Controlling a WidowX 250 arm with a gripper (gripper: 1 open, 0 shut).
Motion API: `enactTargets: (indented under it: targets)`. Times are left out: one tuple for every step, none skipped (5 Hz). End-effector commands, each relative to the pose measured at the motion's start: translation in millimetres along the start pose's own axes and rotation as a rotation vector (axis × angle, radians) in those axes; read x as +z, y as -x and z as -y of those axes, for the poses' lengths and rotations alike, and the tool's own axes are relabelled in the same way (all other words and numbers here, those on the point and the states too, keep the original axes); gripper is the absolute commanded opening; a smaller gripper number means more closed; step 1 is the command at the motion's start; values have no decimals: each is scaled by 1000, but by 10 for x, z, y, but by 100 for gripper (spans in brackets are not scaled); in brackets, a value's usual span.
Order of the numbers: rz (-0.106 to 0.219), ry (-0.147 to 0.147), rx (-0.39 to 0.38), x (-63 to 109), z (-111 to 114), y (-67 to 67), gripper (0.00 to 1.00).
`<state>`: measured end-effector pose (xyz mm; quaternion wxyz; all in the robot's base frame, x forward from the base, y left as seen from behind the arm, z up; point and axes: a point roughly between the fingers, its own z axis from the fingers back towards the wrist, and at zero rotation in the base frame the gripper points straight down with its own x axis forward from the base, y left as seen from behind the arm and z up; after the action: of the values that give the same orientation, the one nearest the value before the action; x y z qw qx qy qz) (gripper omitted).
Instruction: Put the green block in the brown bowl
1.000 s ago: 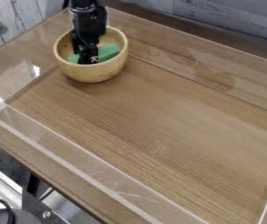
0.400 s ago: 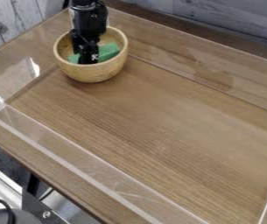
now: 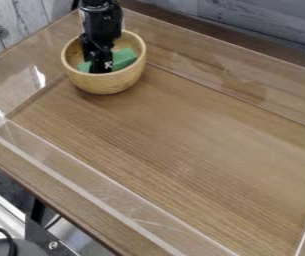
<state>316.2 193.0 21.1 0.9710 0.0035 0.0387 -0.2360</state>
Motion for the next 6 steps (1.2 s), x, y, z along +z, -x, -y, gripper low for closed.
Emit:
enactTargets:
  targets:
    - [-4,2,9,91,22,7,0]
    - [-5,22,23,121,23,8,0]
    - [-5,42,37,153,24,10,0]
    - [-24,63,40,138,58,-12,0]
    - [-42,84,42,125,95,-36,0]
    - [-30,84,14,259,79,-56,0]
